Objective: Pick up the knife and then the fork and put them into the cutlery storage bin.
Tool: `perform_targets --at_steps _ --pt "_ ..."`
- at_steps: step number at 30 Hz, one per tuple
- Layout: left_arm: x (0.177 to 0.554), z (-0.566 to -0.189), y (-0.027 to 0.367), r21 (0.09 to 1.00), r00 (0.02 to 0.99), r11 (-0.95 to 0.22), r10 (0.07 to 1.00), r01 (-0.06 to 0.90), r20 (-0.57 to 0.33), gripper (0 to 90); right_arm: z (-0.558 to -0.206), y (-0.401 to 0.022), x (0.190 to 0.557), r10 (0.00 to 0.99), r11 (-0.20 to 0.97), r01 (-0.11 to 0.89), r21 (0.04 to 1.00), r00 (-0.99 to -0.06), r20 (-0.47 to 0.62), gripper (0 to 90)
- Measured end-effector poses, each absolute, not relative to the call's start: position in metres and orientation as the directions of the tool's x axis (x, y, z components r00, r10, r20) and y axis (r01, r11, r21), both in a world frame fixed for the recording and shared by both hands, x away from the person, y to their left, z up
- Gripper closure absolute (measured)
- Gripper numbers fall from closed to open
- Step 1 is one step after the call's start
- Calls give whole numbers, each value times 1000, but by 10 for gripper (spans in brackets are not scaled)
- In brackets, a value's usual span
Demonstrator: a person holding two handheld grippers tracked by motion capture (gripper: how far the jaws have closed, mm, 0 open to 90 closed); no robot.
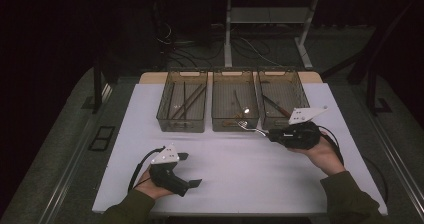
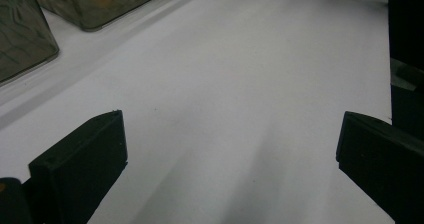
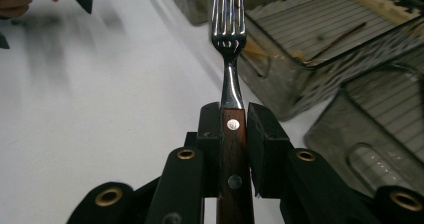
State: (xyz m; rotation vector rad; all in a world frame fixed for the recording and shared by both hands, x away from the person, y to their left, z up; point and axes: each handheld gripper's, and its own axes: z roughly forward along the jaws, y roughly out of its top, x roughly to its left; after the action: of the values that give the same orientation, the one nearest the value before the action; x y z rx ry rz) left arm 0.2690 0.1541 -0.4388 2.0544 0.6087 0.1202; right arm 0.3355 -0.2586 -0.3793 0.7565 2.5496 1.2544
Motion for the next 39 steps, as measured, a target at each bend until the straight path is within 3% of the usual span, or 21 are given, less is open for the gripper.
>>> perform_targets --at_steps 39 --pt "274 -442 160 820 866 -438 483 368 -130 0 -348 -318 399 757 360 475 803 -652 46 773"
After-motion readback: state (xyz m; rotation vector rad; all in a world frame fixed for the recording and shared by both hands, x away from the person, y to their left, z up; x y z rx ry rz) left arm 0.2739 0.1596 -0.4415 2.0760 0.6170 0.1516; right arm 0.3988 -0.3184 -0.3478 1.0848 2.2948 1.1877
